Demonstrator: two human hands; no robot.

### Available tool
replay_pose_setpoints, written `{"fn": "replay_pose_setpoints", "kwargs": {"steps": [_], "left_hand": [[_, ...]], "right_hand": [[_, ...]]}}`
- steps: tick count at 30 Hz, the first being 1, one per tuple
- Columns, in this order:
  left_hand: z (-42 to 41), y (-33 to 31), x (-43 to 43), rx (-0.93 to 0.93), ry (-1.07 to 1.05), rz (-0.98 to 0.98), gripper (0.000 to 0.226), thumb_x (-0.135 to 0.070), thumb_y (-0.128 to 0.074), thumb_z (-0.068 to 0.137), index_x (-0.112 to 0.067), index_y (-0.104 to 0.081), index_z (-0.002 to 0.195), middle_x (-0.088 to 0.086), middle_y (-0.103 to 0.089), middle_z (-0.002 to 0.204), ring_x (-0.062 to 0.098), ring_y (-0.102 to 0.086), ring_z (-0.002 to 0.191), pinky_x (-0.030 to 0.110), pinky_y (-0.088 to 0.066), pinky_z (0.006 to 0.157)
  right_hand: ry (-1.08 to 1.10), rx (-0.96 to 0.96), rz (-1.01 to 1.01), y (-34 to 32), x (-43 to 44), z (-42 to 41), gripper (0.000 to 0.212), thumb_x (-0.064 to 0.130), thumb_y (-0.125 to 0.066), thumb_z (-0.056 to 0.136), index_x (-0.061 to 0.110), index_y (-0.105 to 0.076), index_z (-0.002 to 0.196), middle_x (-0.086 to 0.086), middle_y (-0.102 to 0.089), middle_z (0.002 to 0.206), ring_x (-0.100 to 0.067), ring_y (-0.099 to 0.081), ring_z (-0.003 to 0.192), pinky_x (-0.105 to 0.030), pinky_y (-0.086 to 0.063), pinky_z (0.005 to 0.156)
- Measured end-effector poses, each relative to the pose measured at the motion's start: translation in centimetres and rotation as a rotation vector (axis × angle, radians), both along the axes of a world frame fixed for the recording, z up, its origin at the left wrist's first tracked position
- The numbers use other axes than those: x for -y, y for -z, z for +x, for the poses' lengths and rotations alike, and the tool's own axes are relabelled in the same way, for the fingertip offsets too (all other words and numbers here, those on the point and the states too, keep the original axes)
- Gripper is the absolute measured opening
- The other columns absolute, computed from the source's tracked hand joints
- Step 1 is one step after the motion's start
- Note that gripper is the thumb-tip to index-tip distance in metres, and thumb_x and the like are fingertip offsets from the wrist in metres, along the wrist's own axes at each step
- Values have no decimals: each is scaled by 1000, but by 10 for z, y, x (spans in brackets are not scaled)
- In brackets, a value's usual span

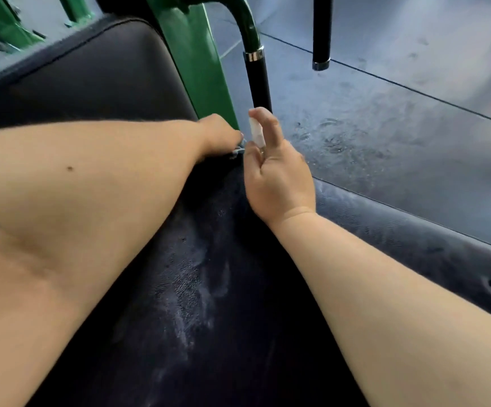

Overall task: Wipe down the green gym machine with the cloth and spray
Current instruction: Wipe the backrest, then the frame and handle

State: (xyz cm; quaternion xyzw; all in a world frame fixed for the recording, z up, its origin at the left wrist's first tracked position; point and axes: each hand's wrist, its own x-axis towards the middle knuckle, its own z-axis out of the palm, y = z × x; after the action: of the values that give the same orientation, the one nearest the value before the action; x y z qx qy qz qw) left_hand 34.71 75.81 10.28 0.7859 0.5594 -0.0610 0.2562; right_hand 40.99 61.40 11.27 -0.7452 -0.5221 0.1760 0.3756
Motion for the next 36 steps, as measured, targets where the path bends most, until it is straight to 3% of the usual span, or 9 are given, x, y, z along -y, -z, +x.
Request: {"fn": "replay_pose_setpoints", "kwargs": {"steps": [5, 10, 14, 17, 22, 24, 30, 33, 36], "left_hand": [[-1, 7, 2, -5, -79, 80, 36, -38, -43, 94, -8, -51, 75, 7, -55, 87, 25, -54, 75, 27, -38, 63], [-12, 17, 5, 32, -96, 128, 36, -39, -36, 93, -12, -59, 94, 12, -57, 97, 31, -50, 82, 30, -36, 70], [-25, 20, 13, 84, -202, 148, 40, -35, -31, 96, -8, -61, 97, 17, -62, 105, 36, -53, 88, 30, -34, 70], [-43, 20, 28, 145, -307, 157, 42, -31, -29, 99, -6, -61, 111, 17, -61, 117, 33, -55, 99, 28, -34, 74], [-86, 27, 65, 142, -369, 201, 42, -32, -25, 100, -13, -58, 118, 6, -64, 104, 25, -49, 84, 28, -35, 71], [-105, 30, 76, 146, -395, 195, 42, -34, -25, 97, -19, -60, 116, 6, -68, 101, 27, -55, 87, 29, -39, 71], [-150, 16, 114, 75, -366, 179, 37, -30, -31, 101, -12, -59, 116, 12, -66, 109, 29, -56, 91, 30, -42, 74], [-182, 13, 136, 67, -386, 173, 36, -34, -30, 101, -10, -57, 107, 12, -65, 103, 33, -59, 95, 30, -40, 72], [-220, 9, 165, 90, -419, 93, 34, -34, -28, 99, -26, -59, 110, 5, -70, 91, 27, -63, 92, 30, -49, 76]], "right_hand": [[6, 48, -15, 1, -1, -1, 48, 24, -42, 99, 39, -34, 144, 4, -49, 90, -19, -41, 75, -28, -27, 67], [-3, 102, -36, 2, -3, -3, 47, 27, -42, 99, 39, -35, 143, 1, -51, 92, -20, -42, 77, -30, -29, 68], [-31, 164, -59, 4, -4, -4, 47, 29, -41, 99, 41, -34, 143, -3, -57, 100, -22, -43, 77, -31, -31, 67], [-47, 206, -75, 6, -5, -5, 45, 29, -39, 99, 41, -34, 143, -4, -56, 98, -25, -47, 75, -34, -36, 65], [-86, 355, -123, 4, -6, -11, 45, 30, -37, 99, 40, -33, 144, -7, -56, 104, -31, -50, 79, -36, -40, 66], [-115, 419, -146, 2, -6, -13, 46, 30, -36, 100, 41, -32, 144, -8, -57, 110, -34, -55, 88, -38, -43, 70], [-214, 595, -405, -18, -14, -30, 44, 23, -33, 99, 37, -33, 140, -14, -55, 123, -36, -54, 107, -37, -34, 73], [-307, 588, -376, -16, -3, -64, 44, 22, -35, 98, 38, -33, 138, -13, -56, 122, -35, -55, 107, -38, -38, 72], [-405, 616, -316, -6, 15, -107, 48, 24, -35, 98, 43, -29, 141, -10, -54, 121, -33, -53, 108, -36, -34, 71]]}}
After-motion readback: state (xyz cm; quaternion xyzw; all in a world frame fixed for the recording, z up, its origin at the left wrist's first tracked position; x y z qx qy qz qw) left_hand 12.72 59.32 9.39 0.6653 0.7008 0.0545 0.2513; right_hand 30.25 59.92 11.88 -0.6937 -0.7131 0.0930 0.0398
